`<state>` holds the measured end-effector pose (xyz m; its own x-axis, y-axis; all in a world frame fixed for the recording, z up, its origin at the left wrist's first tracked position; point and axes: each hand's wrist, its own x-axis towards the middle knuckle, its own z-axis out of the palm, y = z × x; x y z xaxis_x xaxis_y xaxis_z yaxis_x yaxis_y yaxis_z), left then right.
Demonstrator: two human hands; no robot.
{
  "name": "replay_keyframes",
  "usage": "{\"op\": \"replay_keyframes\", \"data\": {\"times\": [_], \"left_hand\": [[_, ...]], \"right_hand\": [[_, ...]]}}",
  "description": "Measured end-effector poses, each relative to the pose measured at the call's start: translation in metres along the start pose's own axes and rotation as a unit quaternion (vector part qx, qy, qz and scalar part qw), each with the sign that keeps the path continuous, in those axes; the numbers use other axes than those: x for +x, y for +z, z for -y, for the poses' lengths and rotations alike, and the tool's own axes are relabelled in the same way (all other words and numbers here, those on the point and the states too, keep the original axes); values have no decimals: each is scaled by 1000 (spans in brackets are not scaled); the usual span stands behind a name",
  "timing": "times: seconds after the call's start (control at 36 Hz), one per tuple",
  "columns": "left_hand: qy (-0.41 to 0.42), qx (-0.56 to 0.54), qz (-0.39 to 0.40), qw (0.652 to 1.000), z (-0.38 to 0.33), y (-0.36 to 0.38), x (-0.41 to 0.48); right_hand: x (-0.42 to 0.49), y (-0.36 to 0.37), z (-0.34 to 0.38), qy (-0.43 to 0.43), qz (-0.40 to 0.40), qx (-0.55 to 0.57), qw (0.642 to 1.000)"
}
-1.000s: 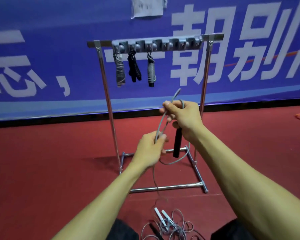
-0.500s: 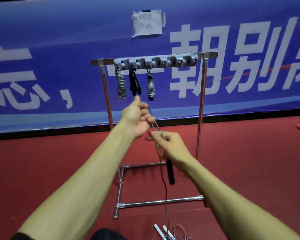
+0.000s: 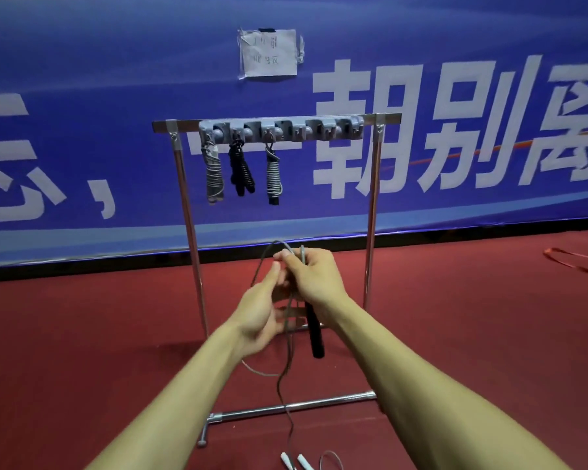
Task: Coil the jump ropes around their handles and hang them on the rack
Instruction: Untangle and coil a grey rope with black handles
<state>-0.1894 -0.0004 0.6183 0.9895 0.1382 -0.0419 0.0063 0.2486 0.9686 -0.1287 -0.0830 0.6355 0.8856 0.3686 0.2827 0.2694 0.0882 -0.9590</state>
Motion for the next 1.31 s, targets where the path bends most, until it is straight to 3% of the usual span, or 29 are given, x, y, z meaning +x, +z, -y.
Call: {"op": "replay_keyframes", "data": {"times": [0.06,0.11,0.19,0.25,0.31,0.36,0.39,0.47,0.61,0.67,0.72,0.78,0.81,0.92,1.0,1.22,1.31], "left_hand": [[27,19,2,999,11,-6,0],[87,148,-5,985,23,-21,1],[115,407,69,904,37,-43,0],[68,452,108,883,48,-53,-5],[13,348,79,934,52,-51,-10],[-5,134,-16,991,43,-40,-9],[2,24,-62,998,32,-34,-3],[52,-185,-77,978,-17,-14,19],[96,-271,-59,956,-103,13,44],[103,-201,-77,971,-119,9,48],[75,-9,-101,992,-113,-1,50],[12,184,-114,976,-87,-14,46],[-12,231,-117,966,-70,-20,42],[-46,113,-63,991,4,-28,14],[-27,109,1,994,46,-20,-4],[-34,232,47,971,76,-17,-6],[-14,315,35,948,79,-34,-5]], "right_hand": [[0,-4,2,-1,4,-26,1000],[1,-10,5,5,3,-19,1000],[5,-22,9,11,-28,15,999],[9,-32,12,8,-50,18,999],[10,-42,13,7,-66,25,997],[6,-46,9,24,-54,29,998],[3,-44,4,39,-41,23,998],[-17,-27,-16,47,20,-25,998],[-45,-1,-45,18,92,25,995],[-46,-1,-50,20,73,52,996],[-41,-6,-51,31,56,78,995],[-34,-10,-44,36,53,79,995],[-30,-11,-39,34,50,80,995],[-13,-12,-16,36,37,98,994],[-4,-10,-5,51,54,106,992],[7,-28,3,59,54,76,994],[10,-47,1,41,11,-29,999]]}}
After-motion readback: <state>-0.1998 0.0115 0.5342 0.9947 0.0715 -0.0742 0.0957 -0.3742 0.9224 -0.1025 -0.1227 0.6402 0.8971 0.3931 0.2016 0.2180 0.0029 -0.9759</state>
